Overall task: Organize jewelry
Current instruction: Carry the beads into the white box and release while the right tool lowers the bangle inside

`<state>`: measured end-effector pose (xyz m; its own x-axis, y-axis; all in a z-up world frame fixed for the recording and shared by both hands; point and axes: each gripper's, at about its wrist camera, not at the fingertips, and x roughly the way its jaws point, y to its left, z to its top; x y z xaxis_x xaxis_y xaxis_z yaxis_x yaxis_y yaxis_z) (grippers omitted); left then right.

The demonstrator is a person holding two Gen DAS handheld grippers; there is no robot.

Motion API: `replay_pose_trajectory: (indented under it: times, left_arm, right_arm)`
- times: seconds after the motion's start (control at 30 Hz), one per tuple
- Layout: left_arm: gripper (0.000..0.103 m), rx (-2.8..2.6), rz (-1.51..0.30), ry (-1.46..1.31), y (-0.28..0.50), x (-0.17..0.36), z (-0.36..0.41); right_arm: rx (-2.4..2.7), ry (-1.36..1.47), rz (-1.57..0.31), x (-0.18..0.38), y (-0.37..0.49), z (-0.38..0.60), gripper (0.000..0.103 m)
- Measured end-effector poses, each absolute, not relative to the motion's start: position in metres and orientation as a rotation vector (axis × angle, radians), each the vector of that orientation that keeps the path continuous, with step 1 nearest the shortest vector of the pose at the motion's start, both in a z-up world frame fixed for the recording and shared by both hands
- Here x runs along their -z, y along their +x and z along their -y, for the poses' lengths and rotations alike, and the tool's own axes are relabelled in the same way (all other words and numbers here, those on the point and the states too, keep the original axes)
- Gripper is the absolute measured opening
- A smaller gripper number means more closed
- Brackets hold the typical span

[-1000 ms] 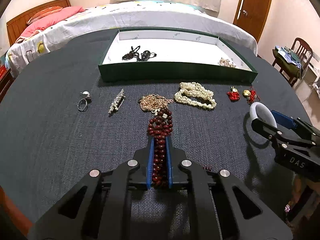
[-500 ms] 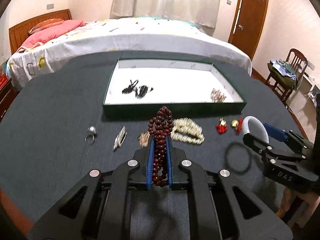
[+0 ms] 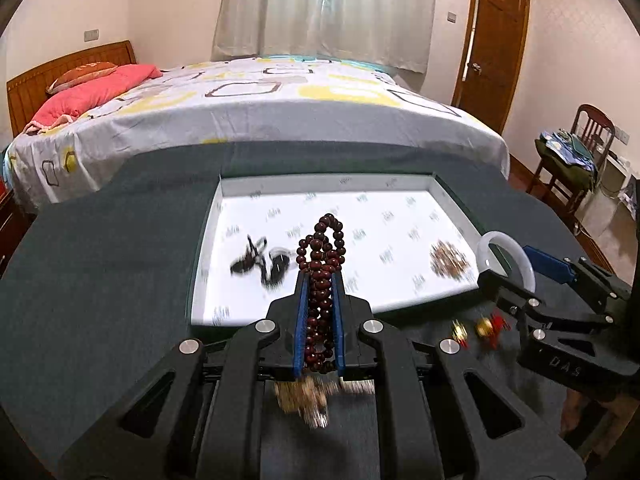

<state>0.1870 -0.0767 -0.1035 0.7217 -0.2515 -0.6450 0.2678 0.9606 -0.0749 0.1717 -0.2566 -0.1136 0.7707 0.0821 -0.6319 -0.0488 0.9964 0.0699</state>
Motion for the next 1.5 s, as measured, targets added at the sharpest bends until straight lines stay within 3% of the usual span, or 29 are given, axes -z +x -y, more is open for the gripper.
replay_pose_trajectory:
  times: [0.5,1.07,1.2,1.5]
  left_arm:
    - [0.011,0.221,-0.772,0.05,0.316,0.125,0.097]
    - [0.013,0.186,-0.994,0.085,0.384,0.168,0.111]
    - [0.042,0.194,-1.007,0.088,0.386,0.167,0.112]
    - [0.064,0.201,-0.921,0.089,0.369,0.151,0.109]
  right_arm:
    - [0.002,-0.008,-0.787,0.139,0.315,0.275,0.068]
    - [-0.014,-0.019,-1.052,0.17,0.37,0.274,0.069]
    - [-0.018,-0.007,-1.073,0.172,0.375,0.275,0.071]
    - [0.006,0.001,-0.922,0.151,0.354,0.28,0.074]
